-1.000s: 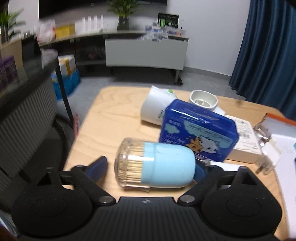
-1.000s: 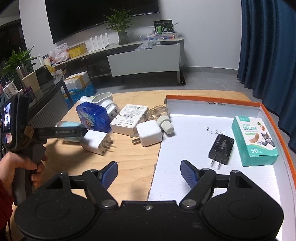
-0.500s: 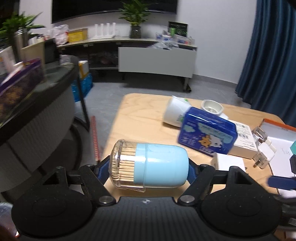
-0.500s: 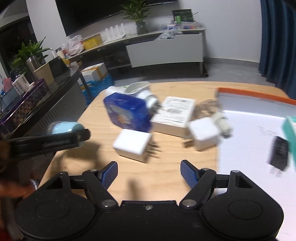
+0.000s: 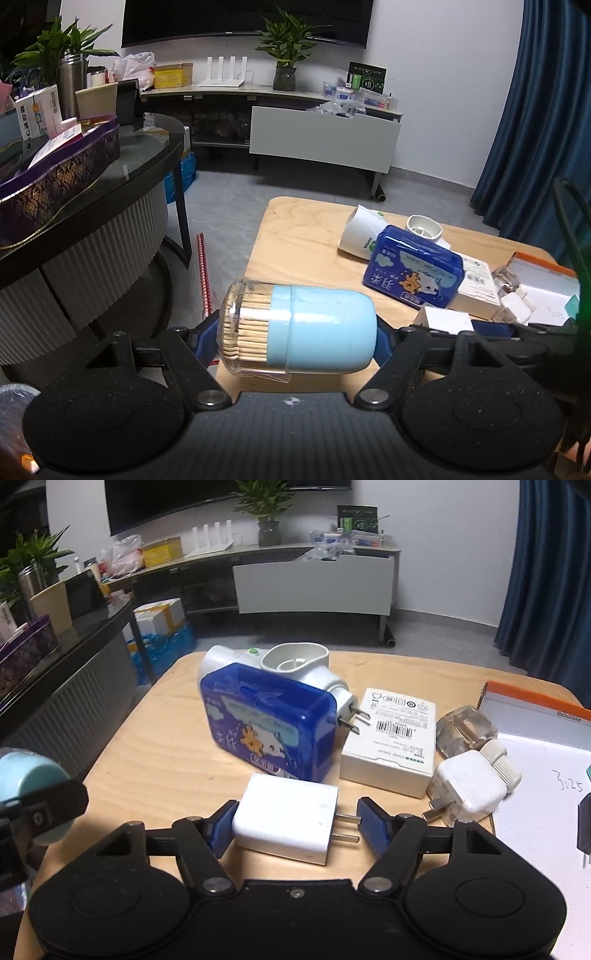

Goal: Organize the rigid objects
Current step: 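Grasp the light blue toothpick jar with the left tool while the right tool grasps the white square charger, then carry the toothpick jar and white charger over the white tray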

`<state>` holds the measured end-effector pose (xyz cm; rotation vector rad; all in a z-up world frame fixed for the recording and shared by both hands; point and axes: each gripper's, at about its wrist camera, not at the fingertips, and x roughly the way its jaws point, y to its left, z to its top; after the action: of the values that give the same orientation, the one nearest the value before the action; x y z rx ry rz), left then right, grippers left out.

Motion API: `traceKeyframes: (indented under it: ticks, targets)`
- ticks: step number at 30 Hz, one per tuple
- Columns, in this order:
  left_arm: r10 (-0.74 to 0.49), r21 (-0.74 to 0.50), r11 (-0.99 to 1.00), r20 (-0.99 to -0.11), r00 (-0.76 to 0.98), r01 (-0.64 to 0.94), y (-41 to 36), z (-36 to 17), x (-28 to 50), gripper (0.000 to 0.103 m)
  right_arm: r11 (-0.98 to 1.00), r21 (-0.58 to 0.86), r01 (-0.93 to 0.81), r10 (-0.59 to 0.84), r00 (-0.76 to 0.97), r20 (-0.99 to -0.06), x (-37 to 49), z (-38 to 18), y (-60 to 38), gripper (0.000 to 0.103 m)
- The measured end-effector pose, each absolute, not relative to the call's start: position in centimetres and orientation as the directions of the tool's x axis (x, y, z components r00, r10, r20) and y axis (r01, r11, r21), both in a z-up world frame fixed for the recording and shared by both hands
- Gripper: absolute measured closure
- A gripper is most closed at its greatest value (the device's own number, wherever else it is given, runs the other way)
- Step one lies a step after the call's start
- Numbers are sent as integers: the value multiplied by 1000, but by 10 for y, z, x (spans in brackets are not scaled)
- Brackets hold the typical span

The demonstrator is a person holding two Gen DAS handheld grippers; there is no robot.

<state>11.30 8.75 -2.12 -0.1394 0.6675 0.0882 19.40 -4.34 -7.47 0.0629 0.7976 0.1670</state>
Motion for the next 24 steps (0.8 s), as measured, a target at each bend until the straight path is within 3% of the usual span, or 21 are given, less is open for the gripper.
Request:
traceKeyframes:
  ticks: [24]
  targets:
    - [-74, -143, 990, -611, 788, -18, 13, 4, 65, 25, 990, 95, -105, 142, 767, -626, 75, -2, -151, 20]
